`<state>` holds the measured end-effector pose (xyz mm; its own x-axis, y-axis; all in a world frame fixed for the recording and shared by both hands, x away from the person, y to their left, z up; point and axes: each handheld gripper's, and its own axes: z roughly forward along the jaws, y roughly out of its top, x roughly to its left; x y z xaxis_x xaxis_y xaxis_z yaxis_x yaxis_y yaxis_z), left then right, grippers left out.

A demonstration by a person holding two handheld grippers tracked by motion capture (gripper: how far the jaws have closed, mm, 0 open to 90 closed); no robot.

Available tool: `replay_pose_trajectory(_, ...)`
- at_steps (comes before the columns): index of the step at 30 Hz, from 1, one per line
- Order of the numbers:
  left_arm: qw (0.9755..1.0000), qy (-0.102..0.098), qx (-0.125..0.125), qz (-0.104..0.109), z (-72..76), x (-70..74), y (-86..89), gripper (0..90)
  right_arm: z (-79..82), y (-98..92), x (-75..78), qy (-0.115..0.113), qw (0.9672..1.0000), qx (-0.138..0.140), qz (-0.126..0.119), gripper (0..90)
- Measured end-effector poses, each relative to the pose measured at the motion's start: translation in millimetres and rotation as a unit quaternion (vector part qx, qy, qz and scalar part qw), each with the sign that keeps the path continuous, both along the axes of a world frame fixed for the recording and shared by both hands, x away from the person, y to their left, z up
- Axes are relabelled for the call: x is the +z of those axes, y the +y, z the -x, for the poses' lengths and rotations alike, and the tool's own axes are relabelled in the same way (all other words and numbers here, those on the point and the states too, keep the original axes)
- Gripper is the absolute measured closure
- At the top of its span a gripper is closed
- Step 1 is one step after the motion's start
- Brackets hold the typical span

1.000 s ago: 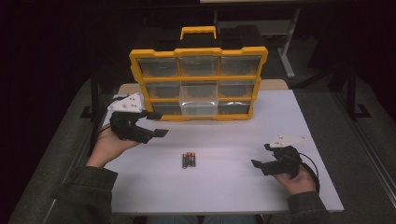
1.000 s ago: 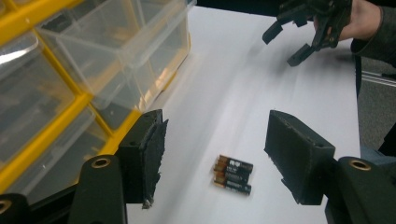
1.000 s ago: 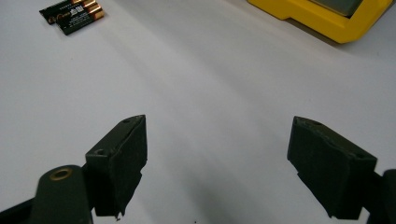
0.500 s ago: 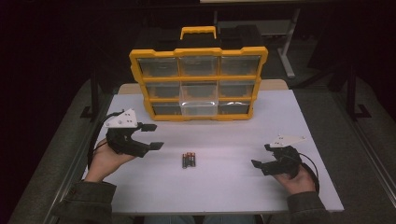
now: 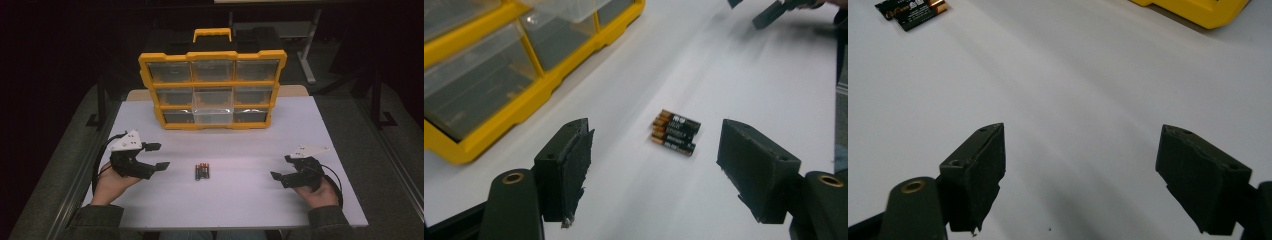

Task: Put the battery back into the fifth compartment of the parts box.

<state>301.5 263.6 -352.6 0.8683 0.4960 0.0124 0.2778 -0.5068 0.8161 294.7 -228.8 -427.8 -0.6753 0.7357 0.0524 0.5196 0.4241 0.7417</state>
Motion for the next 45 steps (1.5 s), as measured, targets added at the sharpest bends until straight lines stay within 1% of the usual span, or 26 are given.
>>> replay_pose_trajectory(1,1.0000,0.000,0.001,-0.007,-0.2,-0.8,0.5,28.7,-0.2,-0.2,0.0,0.000,1.0000,0.000,-0.001,18.8)
replay_pose_trajectory(3,1.0000,-0.004,0.005,-0.004,0.4,-2.3,1.6,28.4,-0.4,-0.4,0.1,0.003,1.0000,-0.002,-0.003,18.8)
replay_pose_trajectory(5,0.9999,-0.005,0.008,0.004,1.0,-4.0,2.9,28.4,-0.8,-0.4,-0.2,0.006,1.0000,-0.003,-0.005,19.5)
replay_pose_trajectory(6,1.0000,-0.006,0.007,-0.002,1.1,-4.4,3.9,28.3,-1.4,-0.5,-0.7,0.007,1.0000,0.000,-0.005,19.9)
replay_pose_trajectory(10,0.9999,-0.007,0.013,-0.004,3.2,-11.7,5.3,28.2,-1.8,1.5,-1.8,0.010,0.9999,0.004,-0.001,18.8)
replay_pose_trajectory(11,0.9998,-0.005,0.015,-0.010,3.2,-12.7,5.3,28.0,-1.5,2.4,-1.8,0.012,0.9999,0.004,-0.002,18.5)
replay_pose_trajectory(12,0.9997,-0.009,0.017,-0.012,3.8,-14.9,5.0,27.4,-1.3,3.2,-1.7,0.013,0.9999,0.005,-0.003,18.3)
replay_pose_trajectory(13,0.9998,-0.010,0.015,-0.009,4.5,-16.6,5.1,27.4,-1.1,4.2,-1.4,0.012,0.9999,0.007,-0.003,18.1)
replay_pose_trajectory(16,0.9997,-0.010,0.015,-0.017,4.9,-19.8,3.7,27.7,-0.8,6.1,-0.1,0.012,0.9999,0.011,-0.006,17.8)
replay_pose_trajectory(18,0.9997,-0.010,0.014,-0.016,4.4,-20.7,3.4,27.7,-0.3,6.8,1.9,0.014,0.9998,0.008,-0.012,17.8)
replay_pose_trajectory(19,0.9997,-0.011,0.015,-0.016,4.4,-21.2,3.1,27.7,-1.1,6.4,2.4,0.010,0.9998,0.011,-0.013,18.1)
replay_pose_trajectory(20,0.9996,-0.012,0.016,-0.018,4.5,-21.5,3.0,27.6,-1.0,7.3,4.0,0.016,0.9997,0.010,-0.018,18.6)
replay_pose_trajectory(24,0.9997,-0.009,0.020,-0.012,8.0,-23.2,3.0,27.6,-2.9,11.3,7.3,0.010,0.9996,0.021,-0.015,18.1)
replay_pose_trajectory(25,0.9997,-0.010,0.020,-0.012,8.6,-23.3,3.1,27.6,-2.6,12.9,8.9,0.007,0.9996,0.023,-0.018,17.8)
replay_pose_trajectory(27,0.9996,-0.012,0.019,-0.018,10.7,-23.3,2.7,27.5,-2.0,16.3,13.7,0.006,0.9989,0.031,-0.034,17.9)
replay_pose_trajectory(28,0.9996,-0.013,0.018,-0.017,11.7,-23.3,2.6,27.5,-2.0,18.7,15.9,0.004,0.9988,0.035,-0.033,17.8)
replay_pose_trajectory(30,0.9997,-0.013,0.019,-0.012,12.2,-23.0,2.2,27.6,-1.6,25.2,21.0,0.013,0.9987,0.038,-0.030,18.6)
replay_pose_trajectory(32,0.9996,-0.015,0.017,-0.015,12.4,-22.7,3.3,27.6,-0.1,32.9,27.9,0.018,0.9984,0.046,-0.026,19.9)
replay_pose_trajectory(34,0.9997,-0.013,0.017,-0.013,12.3,-22.8,5.1,27.6,1.1,38.7,33.5,0.012,0.9983,0.054,-0.019,20.8)
replay_pose_trajectory(36,0.9997,-0.013,0.020,-0.007,13.0,-23.5,6.6,28.0,0.2,44.6,39.6,0.016,0.9979,0.060,-0.018,20.9)
replay_pose_trajectory(37,0.9997,-0.012,0.020,-0.010,12.4,-23.2,7.9,28.0,-0.8,47.5,42.3,0.016,0.9978,0.062,-0.018,21.0)
replay_pose_trajectory(39,0.9997,-0.012,0.023,-0.007,11.6,-23.3,9.4,27.9,-1.5,55.3,48.3,0.017,0.9977,0.062,-0.018,21.4)
replay_pose_trajectory(41,0.9996,-0.012,0.024,-0.003,10.9,-23.3,10.7,27.8,-0.5,64.9,54.7,0.012,0.9972,0.071,-0.021,21.5)
replay_pose_trajectory(42,0.9997,-0.011,0.023,-0.005,10.7,-23.2,11.8,27.7,-0.7,70.0,57.2,0.012,0.9968,0.077,-0.020,21.2)
replay_pose_trajectory(43,0.9997,-0.012,0.023,-0.003,10.7,-24.1,11.9,27.6,-1.5,75.1,59.3,0.017,0.9964,0.081,-0.018,20.9)
replay_pose_trajectory(45,0.9997,-0.012,0.023,-0.006,10.5,-24.6,12.1,27.6,-3.5,84.1,63.1,0.023,0.9959,0.086,-0.016,21.6)
